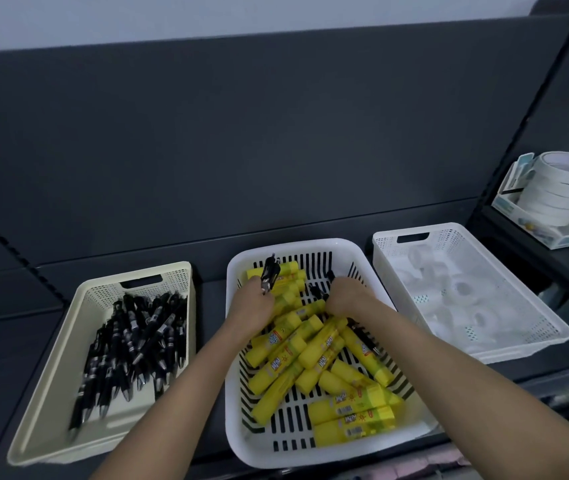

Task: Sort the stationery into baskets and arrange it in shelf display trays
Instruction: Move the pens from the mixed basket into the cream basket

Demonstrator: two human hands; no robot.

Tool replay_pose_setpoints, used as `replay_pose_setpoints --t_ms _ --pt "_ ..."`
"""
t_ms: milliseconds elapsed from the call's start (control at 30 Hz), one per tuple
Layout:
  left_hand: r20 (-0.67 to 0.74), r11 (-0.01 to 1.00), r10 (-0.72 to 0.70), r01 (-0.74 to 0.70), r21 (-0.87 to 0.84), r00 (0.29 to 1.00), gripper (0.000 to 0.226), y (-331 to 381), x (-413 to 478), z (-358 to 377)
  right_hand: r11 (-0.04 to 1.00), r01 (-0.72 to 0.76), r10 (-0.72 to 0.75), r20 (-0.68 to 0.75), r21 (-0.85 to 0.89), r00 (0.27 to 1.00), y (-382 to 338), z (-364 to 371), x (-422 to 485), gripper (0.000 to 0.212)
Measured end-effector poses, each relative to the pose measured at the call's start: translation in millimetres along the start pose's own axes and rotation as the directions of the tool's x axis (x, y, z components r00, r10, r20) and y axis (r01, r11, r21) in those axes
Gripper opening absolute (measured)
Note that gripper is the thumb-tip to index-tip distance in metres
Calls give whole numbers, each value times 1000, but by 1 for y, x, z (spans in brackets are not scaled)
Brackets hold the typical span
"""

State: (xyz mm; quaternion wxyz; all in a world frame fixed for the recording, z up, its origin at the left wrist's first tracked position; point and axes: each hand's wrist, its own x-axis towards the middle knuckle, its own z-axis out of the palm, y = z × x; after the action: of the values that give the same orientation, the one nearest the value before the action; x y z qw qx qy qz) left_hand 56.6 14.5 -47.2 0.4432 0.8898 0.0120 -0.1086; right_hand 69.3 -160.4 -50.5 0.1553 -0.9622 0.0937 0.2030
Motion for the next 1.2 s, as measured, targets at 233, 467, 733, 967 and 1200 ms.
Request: replay_pose_setpoints --t_ms 233,467,733,967,1200 --pt "-28 990 30 -34 -135 999 22 -4 -6 1 993 48 -47 -11 105 999 0 1 0 39" --pt "-74 958 34 -54 -281 997 9 -6 -14 -17 739 128 -29 -158 662 987 7 -26 -20 17" --pt "-190 936 39 -103 -338 981 23 -22 -24 -56 182 64 -282 -10 981 959 -57 -11 -43 12" --pt "-373 988 70 -116 -103 925 30 -77 -42 -106 198 -29 -364 101 980 926 -136 21 -57 24" --pt "-436 998 -31 1 -70 900 34 -123 -62 -143 302 -13 -447 153 953 881 -204 53 -68 27"
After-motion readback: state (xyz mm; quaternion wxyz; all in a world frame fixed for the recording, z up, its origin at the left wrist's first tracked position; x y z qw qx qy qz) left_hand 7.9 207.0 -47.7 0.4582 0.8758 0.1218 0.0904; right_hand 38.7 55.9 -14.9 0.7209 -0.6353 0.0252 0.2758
